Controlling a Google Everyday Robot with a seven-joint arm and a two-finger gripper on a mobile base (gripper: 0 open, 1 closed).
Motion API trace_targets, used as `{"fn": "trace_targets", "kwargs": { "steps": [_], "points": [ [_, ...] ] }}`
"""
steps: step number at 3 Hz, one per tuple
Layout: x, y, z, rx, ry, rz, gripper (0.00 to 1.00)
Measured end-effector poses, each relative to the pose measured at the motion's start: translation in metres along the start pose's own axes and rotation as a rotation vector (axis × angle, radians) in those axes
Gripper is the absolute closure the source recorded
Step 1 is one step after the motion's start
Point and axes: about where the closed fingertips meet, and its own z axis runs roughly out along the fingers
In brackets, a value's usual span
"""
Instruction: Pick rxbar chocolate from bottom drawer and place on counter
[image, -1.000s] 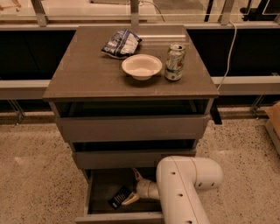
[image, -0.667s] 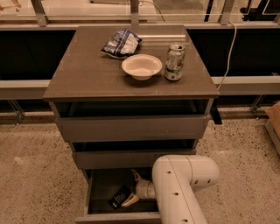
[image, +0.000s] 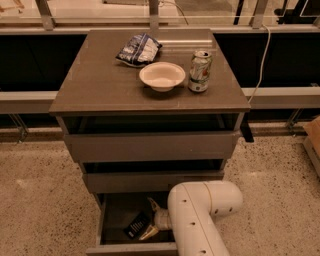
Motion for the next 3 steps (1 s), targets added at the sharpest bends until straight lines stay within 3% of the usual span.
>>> {"fn": "trace_targets", "kwargs": {
  "steps": [2,3],
  "points": [
    [0.0214,0.0054,0.0055,0.018,0.041,-0.014,0.00],
    [0.0239,0.0081,0.0123,0.009,0.019,0.006,0.16]
  ]
}}
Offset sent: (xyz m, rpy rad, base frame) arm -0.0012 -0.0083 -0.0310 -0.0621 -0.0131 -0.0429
